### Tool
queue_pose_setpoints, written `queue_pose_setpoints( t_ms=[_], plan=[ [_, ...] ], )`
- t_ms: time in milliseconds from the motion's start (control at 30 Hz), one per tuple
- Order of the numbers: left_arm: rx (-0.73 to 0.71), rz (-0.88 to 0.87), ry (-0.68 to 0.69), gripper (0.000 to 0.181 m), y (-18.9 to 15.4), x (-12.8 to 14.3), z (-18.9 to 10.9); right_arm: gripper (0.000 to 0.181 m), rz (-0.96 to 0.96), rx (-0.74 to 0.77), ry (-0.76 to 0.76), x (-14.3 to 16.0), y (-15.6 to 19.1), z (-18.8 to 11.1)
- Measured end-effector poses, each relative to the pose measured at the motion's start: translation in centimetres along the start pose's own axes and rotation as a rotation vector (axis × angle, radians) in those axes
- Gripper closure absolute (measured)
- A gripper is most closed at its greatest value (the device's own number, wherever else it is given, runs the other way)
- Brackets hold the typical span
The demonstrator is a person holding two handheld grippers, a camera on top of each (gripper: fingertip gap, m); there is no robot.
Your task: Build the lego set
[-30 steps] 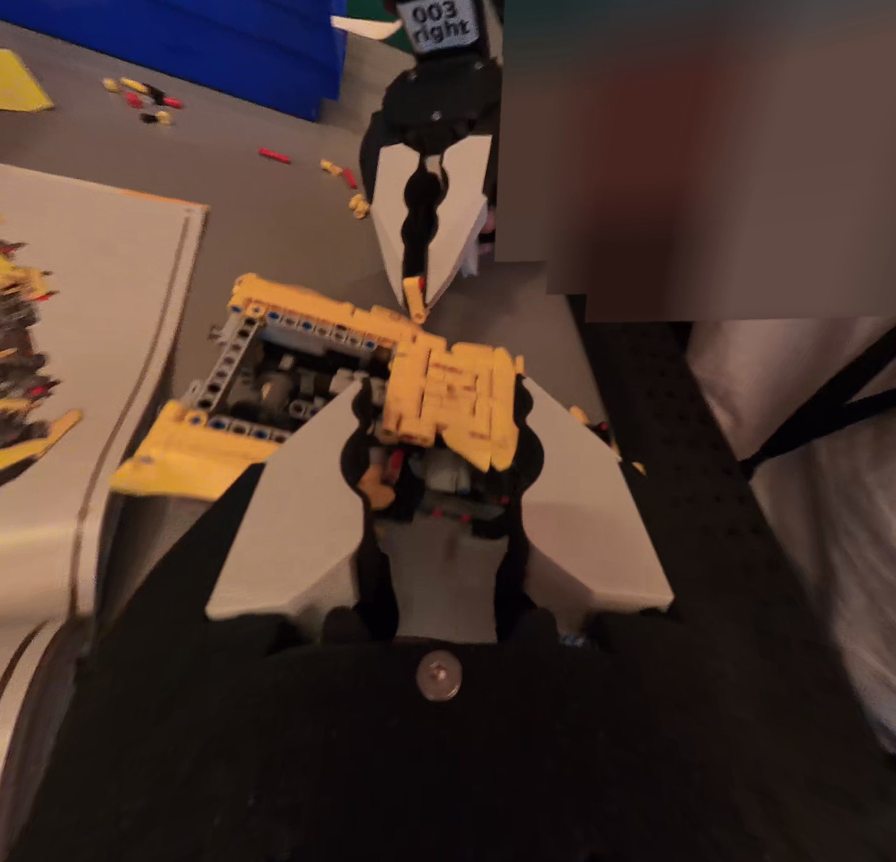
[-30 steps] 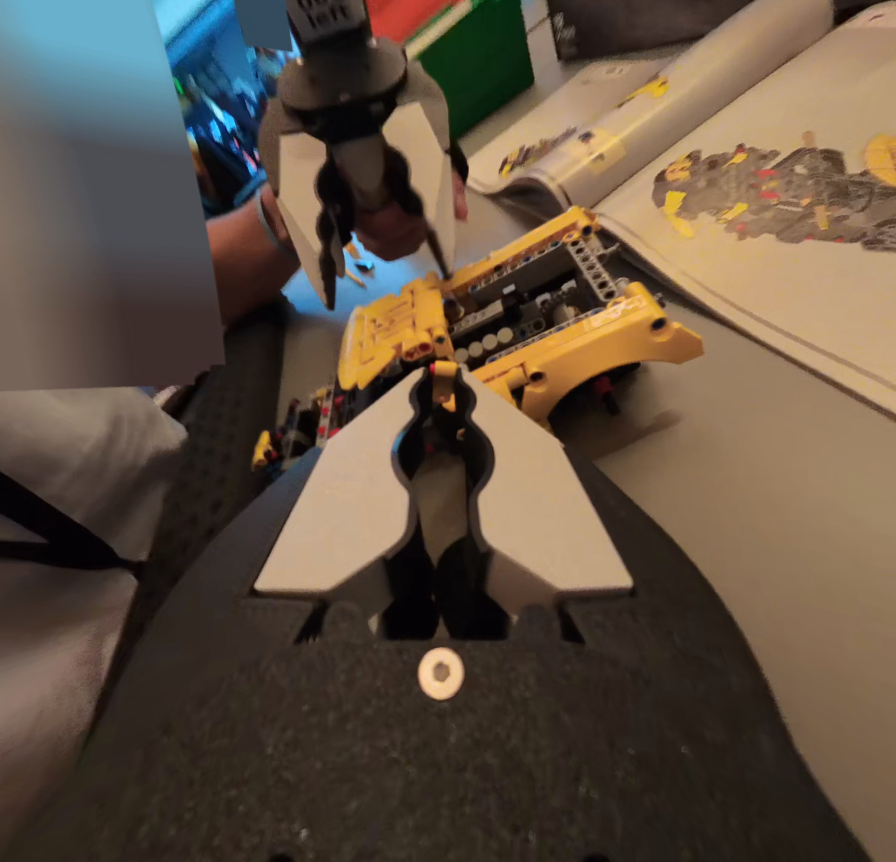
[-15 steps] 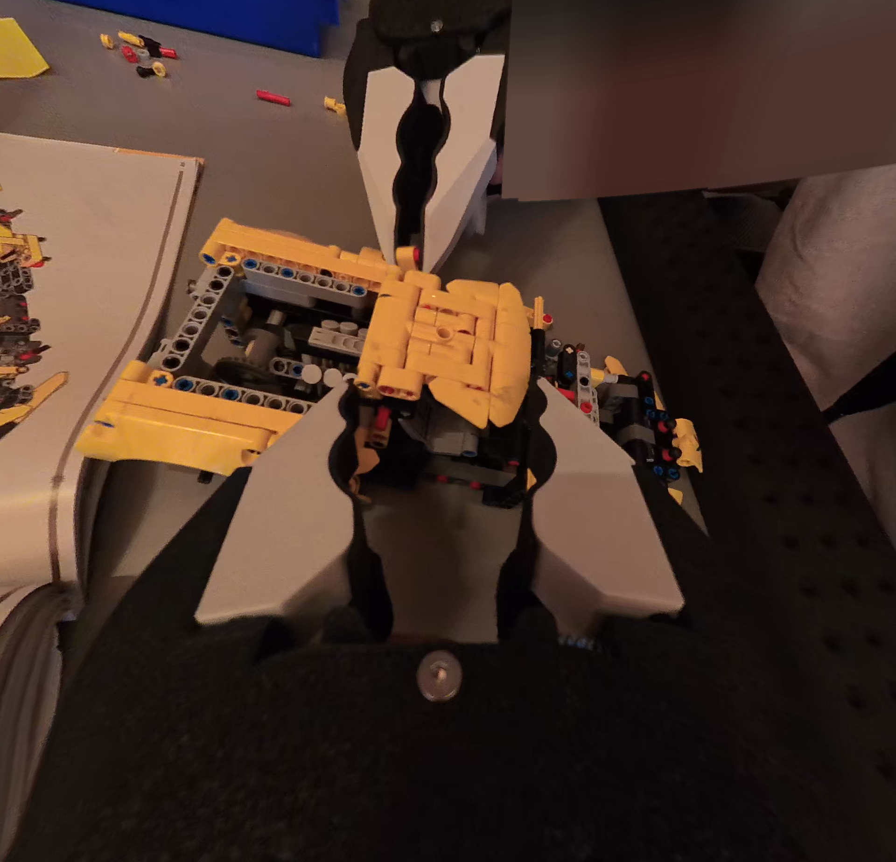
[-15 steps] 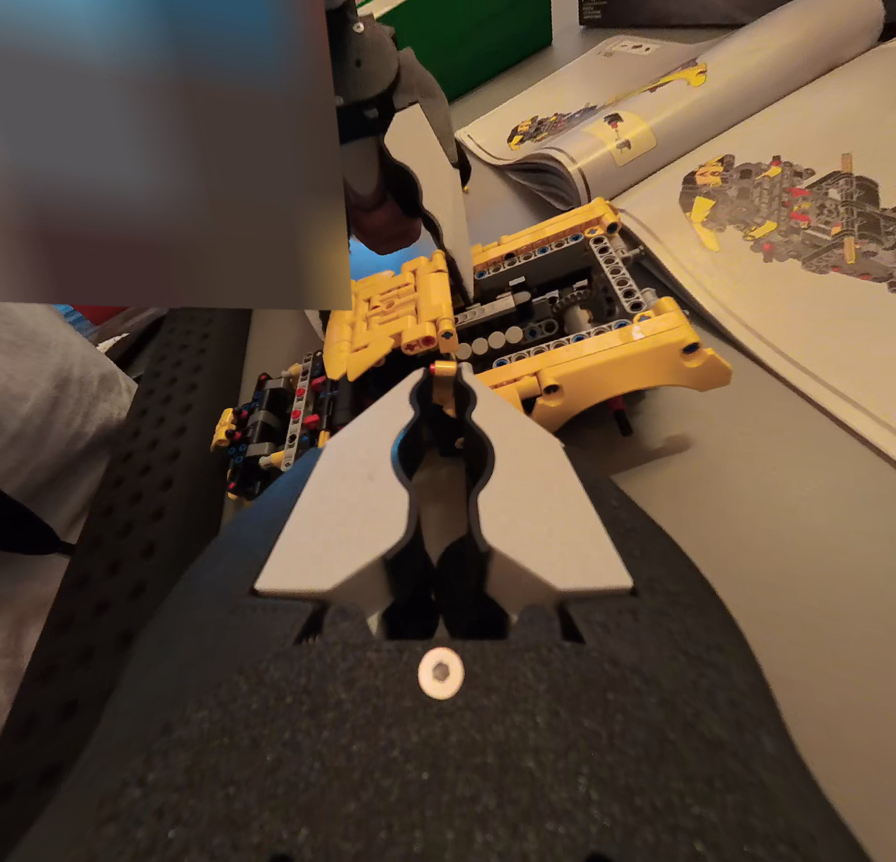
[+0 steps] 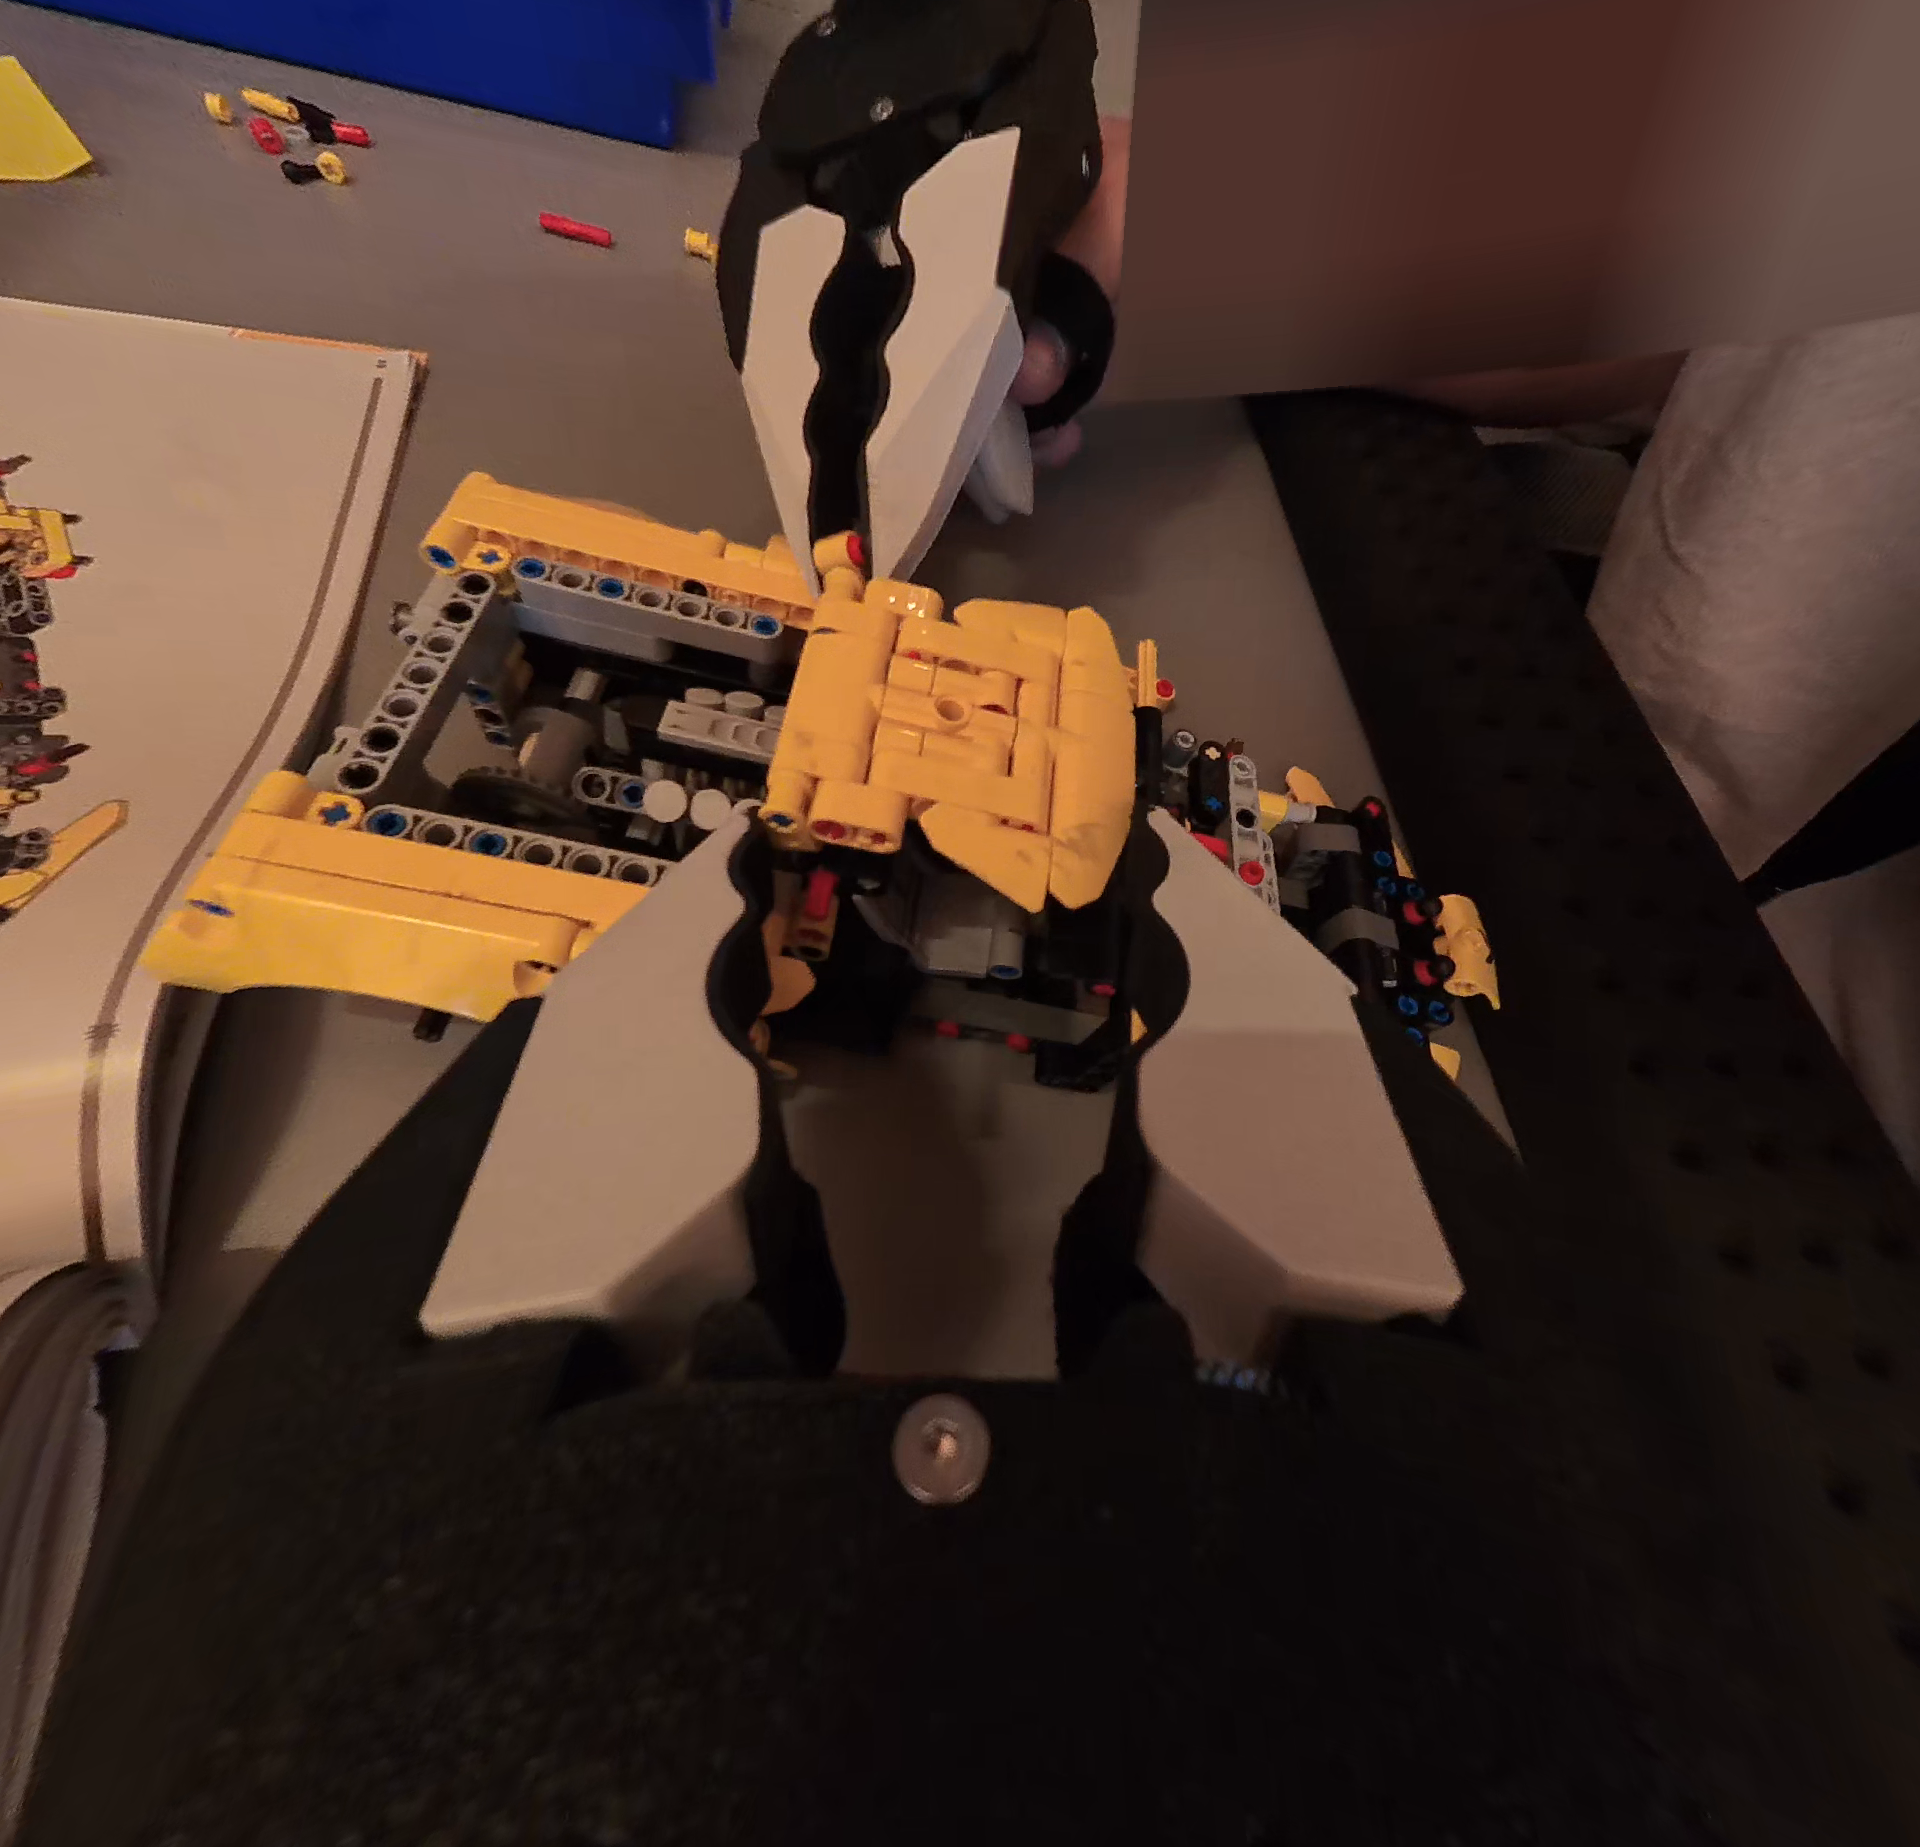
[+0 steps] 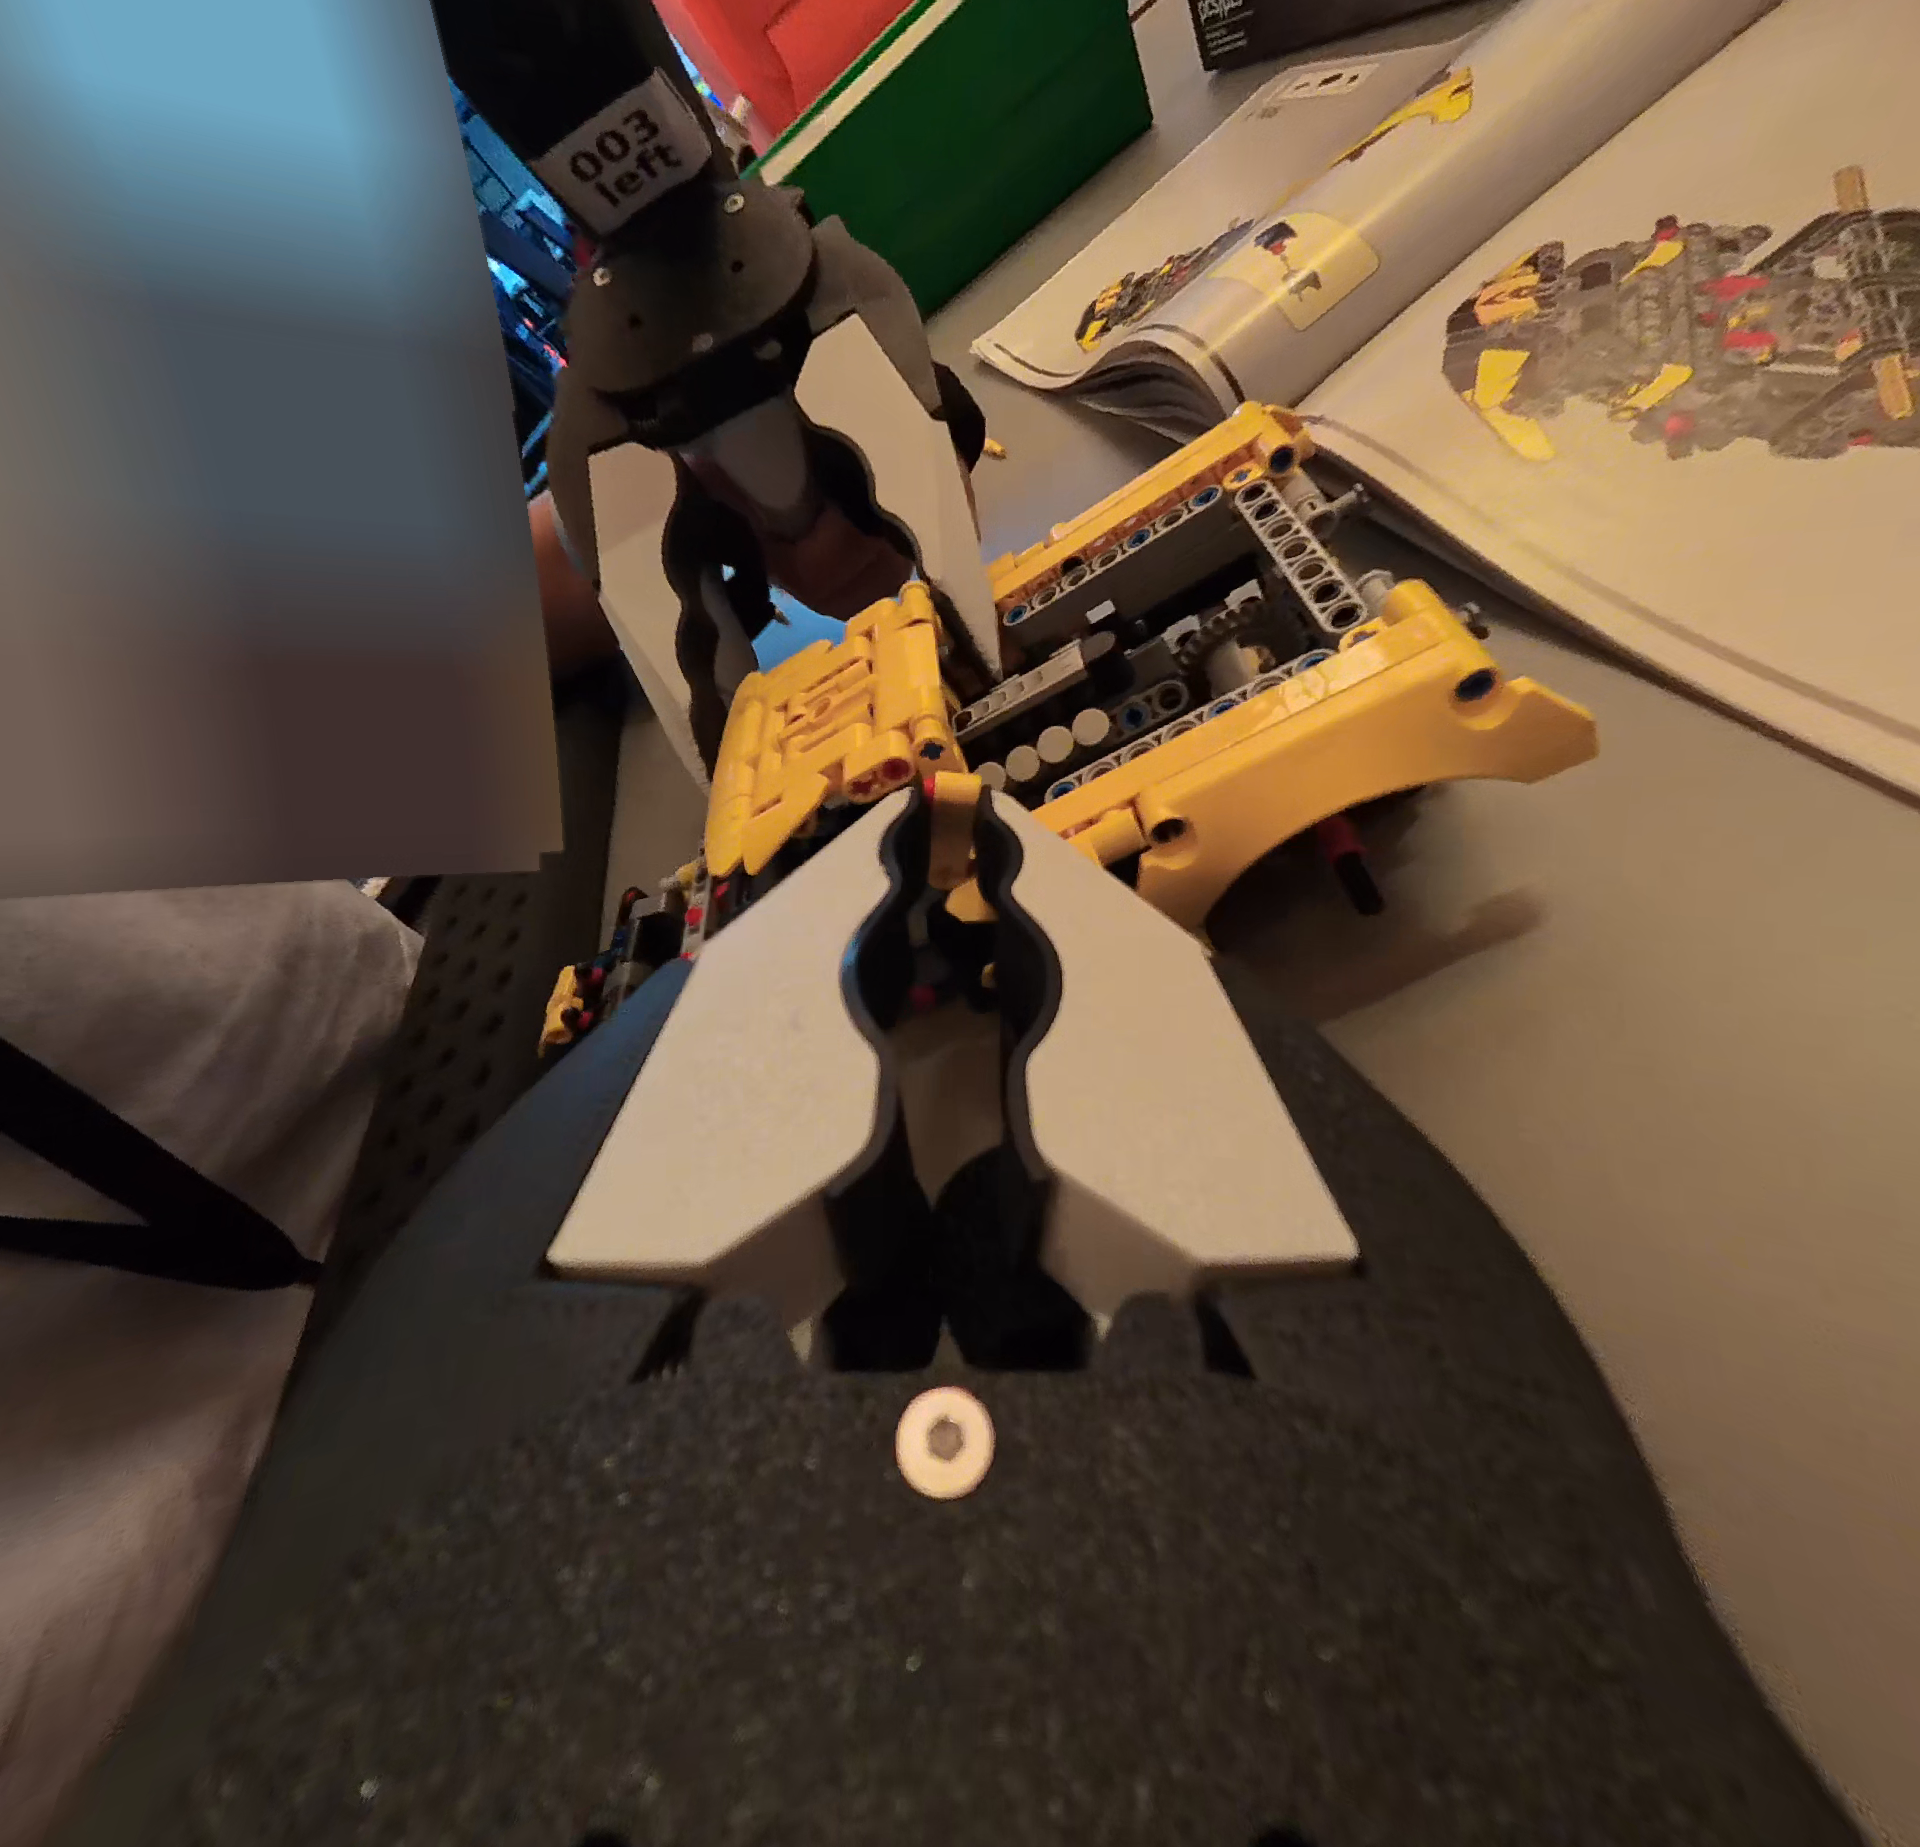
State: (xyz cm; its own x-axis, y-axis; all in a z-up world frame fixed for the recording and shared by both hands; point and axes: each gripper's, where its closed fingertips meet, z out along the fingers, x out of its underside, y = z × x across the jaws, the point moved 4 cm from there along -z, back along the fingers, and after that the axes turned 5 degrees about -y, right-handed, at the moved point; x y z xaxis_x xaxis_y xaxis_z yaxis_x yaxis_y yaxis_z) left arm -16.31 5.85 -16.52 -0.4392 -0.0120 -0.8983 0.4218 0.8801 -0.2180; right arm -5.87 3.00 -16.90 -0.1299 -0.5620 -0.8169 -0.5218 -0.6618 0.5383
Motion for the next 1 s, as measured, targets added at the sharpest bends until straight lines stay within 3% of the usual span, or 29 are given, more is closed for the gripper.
queue_pose_setpoints(
  t_ms=[400, 533, 667, 767, 900, 1000],
  plan=[
    [0.004, -0.013, -0.005, 0.112, -0.1, -0.1, 0.0, 0.173, -0.179, 0.039, 0.064, 0.3, 0.3, -1.0],
    [-0.034, 0.021, -0.076, 0.111, -0.3, -1.9, -1.1, 0.173, -0.038, -0.022, -0.023, -0.9, 0.7, -1.2],
    [-0.266, 0.241, -0.043, 0.113, 0.0, -3.4, -0.6, 0.173, 0.156, -0.193, -0.173, -3.5, 2.3, -1.4],
    [-0.357, 0.401, -0.041, 0.123, -1.4, -4.3, 0.8, 0.173, 0.202, -0.216, -0.180, -3.6, 2.9, -0.5],
    [-0.465, 0.532, -0.096, 0.161, -2.0, -5.7, 0.9, 0.173, 0.272, -0.249, -0.214, -3.8, 3.3, 0.0],
    [-0.505, 0.587, -0.094, 0.162, -2.2, -5.8, 1.2, 0.173, 0.316, -0.276, -0.234, -3.9, 3.3, 0.0]
  ],
)
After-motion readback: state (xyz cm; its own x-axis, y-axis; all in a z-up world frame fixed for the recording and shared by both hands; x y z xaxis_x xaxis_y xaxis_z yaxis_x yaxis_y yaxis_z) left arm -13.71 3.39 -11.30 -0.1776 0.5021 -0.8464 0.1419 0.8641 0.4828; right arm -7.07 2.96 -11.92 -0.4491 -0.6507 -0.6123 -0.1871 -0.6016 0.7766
